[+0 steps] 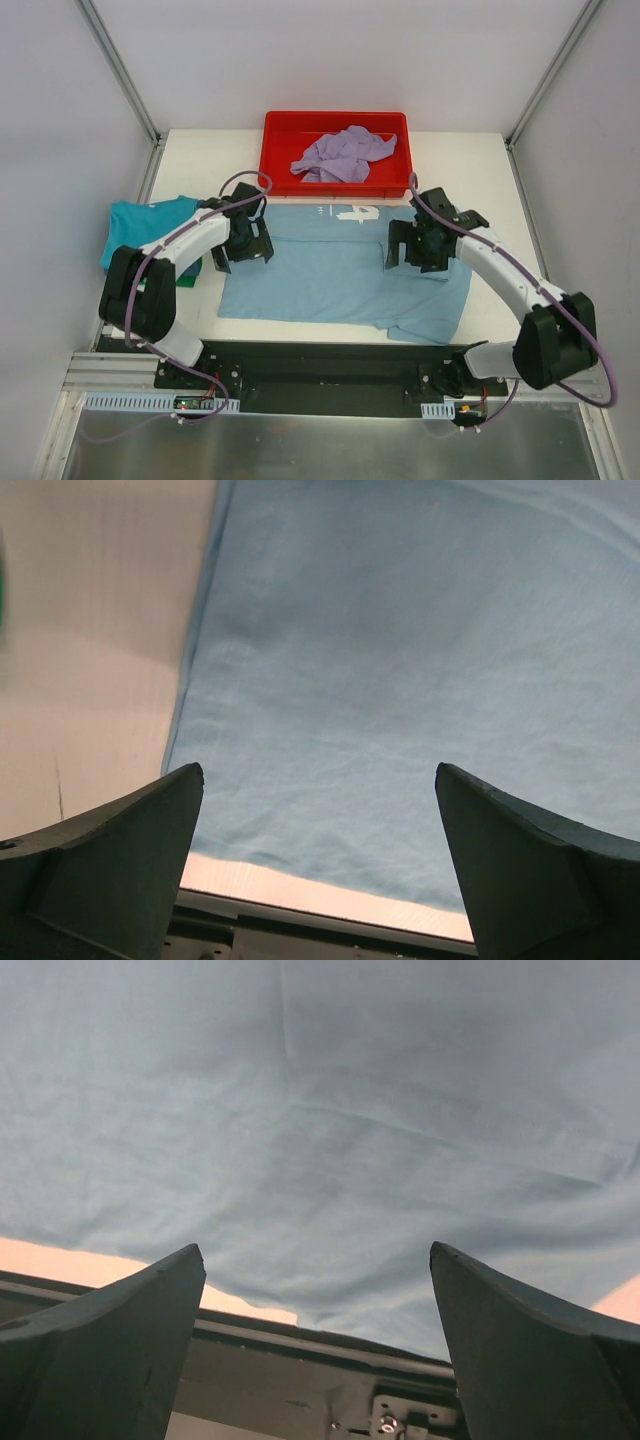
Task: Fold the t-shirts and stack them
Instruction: Fold the flattened tshirt in 1/3 of the way, then grap the side of the flattened tshirt closest away from the robot with both arms
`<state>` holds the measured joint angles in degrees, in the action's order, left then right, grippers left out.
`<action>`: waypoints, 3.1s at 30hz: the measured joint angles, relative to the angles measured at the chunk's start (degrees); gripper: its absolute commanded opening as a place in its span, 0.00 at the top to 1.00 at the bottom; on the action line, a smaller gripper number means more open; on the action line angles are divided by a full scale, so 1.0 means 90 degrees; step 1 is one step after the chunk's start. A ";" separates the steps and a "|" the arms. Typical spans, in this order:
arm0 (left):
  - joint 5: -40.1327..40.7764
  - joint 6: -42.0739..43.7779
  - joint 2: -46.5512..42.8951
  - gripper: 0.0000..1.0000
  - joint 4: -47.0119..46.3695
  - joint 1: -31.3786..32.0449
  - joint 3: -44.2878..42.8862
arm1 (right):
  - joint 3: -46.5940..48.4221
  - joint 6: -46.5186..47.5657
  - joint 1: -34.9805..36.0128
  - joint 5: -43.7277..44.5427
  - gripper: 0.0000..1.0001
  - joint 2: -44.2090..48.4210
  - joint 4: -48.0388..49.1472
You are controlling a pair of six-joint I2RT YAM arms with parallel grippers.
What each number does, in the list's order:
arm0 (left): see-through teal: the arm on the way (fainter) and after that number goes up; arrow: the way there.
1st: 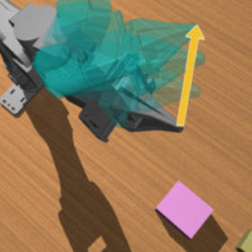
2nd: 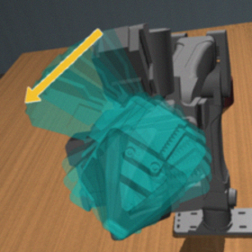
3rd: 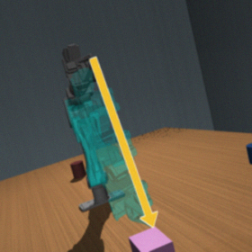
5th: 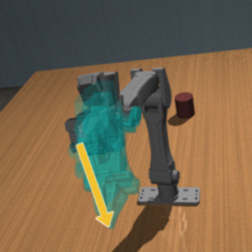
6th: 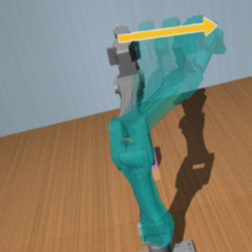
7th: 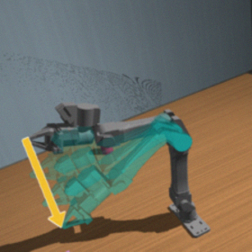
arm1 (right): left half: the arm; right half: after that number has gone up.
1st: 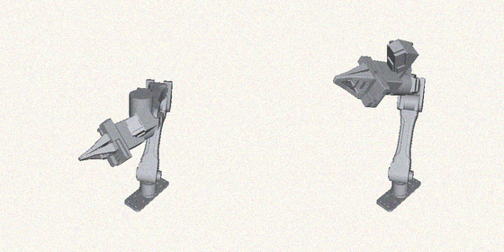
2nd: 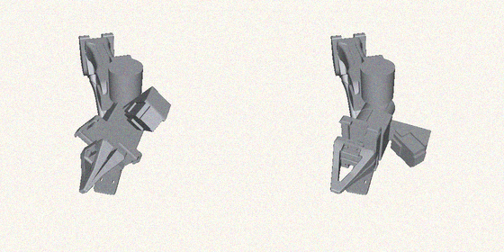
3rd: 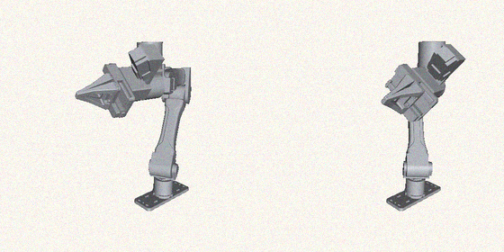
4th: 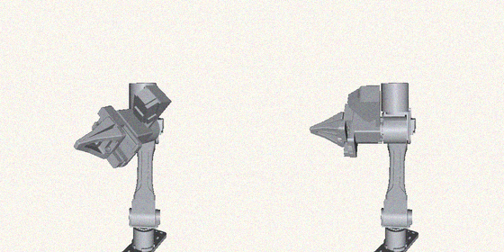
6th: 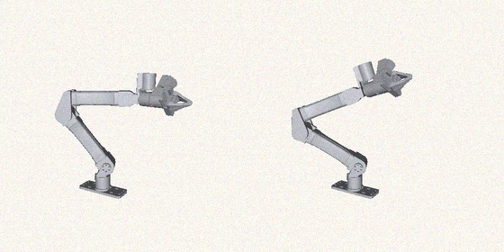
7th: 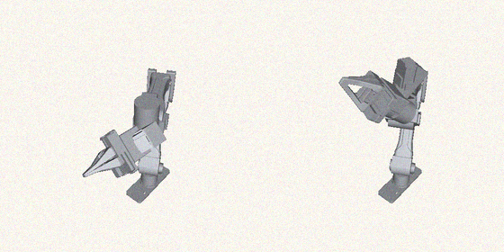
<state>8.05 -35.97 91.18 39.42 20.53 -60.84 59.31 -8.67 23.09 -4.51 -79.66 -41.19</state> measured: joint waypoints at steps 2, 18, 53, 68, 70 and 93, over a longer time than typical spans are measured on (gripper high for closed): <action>-0.0002 -0.0143 -0.0335 0.01 0.0049 0.0000 0.0202 | -0.0211 0.0107 0.0056 0.0090 0.04 0.0430 -0.0134; 0.0007 -0.1013 -0.1112 0.01 0.0279 0.0000 0.1598 | -0.1591 -0.0155 0.0308 0.0146 0.04 0.0590 -0.0066; 0.0685 -0.1350 -0.2637 0.07 0.0920 -0.0585 0.1256 | -0.1316 -0.0022 -0.1222 0.1712 0.04 0.2963 0.0308; -0.0155 -0.2324 -0.2754 0.39 -0.0896 -0.1253 0.3038 | -0.2329 -0.0537 -0.1343 0.0544 0.03 0.3225 0.0403; -0.0177 -0.2460 -0.2703 0.46 -0.1090 -0.1256 0.3191 | -0.2305 -0.0539 -0.1343 0.0423 0.01 0.3024 0.0393; -0.0287 -0.2671 -0.2166 1.00 -0.1829 -0.1336 0.3096 | -0.2149 -0.0503 0.0330 0.0109 0.20 0.2033 0.0170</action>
<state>5.48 -60.01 71.68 22.96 8.51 -32.97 39.97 -13.19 26.06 -3.53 -61.36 -39.66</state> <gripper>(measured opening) 0.009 0.851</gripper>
